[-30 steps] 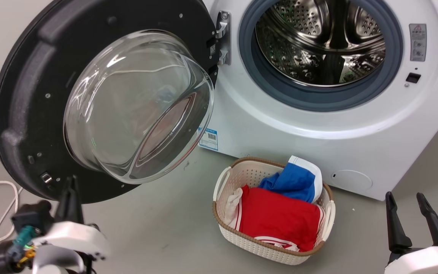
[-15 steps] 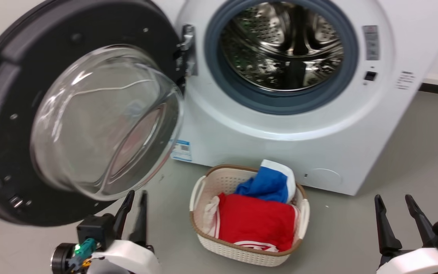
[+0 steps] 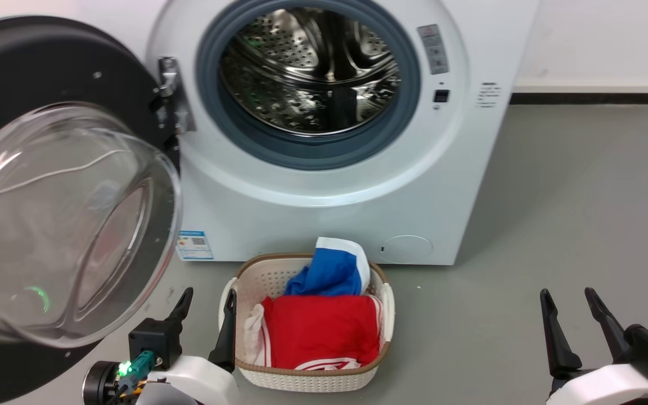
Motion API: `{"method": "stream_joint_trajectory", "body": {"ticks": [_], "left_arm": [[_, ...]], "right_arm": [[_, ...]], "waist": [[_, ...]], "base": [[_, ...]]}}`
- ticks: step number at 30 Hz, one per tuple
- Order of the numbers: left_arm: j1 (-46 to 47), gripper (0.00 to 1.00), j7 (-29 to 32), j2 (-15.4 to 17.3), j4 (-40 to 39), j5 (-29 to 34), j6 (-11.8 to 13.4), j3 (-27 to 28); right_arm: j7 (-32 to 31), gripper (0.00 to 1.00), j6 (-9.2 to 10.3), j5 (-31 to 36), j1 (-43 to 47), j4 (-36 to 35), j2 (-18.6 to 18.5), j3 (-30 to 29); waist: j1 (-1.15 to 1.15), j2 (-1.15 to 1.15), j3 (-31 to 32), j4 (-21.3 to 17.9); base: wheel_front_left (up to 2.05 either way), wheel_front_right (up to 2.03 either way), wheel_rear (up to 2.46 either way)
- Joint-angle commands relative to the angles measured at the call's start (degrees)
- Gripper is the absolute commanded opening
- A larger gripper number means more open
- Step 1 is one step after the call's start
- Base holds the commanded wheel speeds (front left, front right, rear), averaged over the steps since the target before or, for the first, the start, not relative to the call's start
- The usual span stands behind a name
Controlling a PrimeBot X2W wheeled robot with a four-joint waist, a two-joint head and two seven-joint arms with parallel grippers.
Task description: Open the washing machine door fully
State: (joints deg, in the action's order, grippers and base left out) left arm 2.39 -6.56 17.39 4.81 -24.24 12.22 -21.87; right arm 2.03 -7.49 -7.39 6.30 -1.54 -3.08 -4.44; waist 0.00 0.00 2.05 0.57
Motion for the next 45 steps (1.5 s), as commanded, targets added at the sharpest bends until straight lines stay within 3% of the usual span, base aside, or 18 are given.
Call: {"method": "stream_joint_trajectory", "body": {"ticks": [1, 31, 32, 35, 45], "left_arm": [[0.2, 1.0, -0.3, 0.1, 0.5, 0.4, 0.3, -0.1], [0.4, 1.0, -3.4, 0.5, 3.2, -0.7, 2.0, 0.6], [0.0, 0.0, -3.2, 0.4, 3.3, -0.5, 1.9, 0.5], [-0.5, 0.0, -3.0, -0.1, 3.9, -0.7, 1.8, 0.4], [0.0, 0.0, -1.0, -1.9, 4.4, -10.2, -1.0, 4.0]], "right_arm": [[0.0, 1.0, -0.01, 0.4, -0.4, 0.2, -0.3, 0.0], [-0.4, 1.0, -0.01, -0.2, 0.5, -1.1, -0.3, 0.0], [-0.4, 0.0, 0.0, -0.2, 0.2, -0.9, -0.2, 0.0], [-0.4, 0.0, 0.0, -0.4, 0.4, 0.1, 0.0, 0.0], [-1.7, 0.0, 0.0, -12.0, -1.6, 2.3, 0.0, -0.4]], "waist": [[0.0, 0.0, 0.0, -1.3], [0.0, 0.0, 0.3, -0.8], [0.0, 0.0, 0.3, -0.8], [0.0, 0.0, 0.3, -0.8], [0.0, 0.0, 0.1, -0.8]], "base": [[0.0, 0.0, 0.0], [0.0, 0.0, 0.0], [0.0, 0.0, 0.0], [0.0, 0.0, 0.0], [0.0, 0.0, 0.0]]}}
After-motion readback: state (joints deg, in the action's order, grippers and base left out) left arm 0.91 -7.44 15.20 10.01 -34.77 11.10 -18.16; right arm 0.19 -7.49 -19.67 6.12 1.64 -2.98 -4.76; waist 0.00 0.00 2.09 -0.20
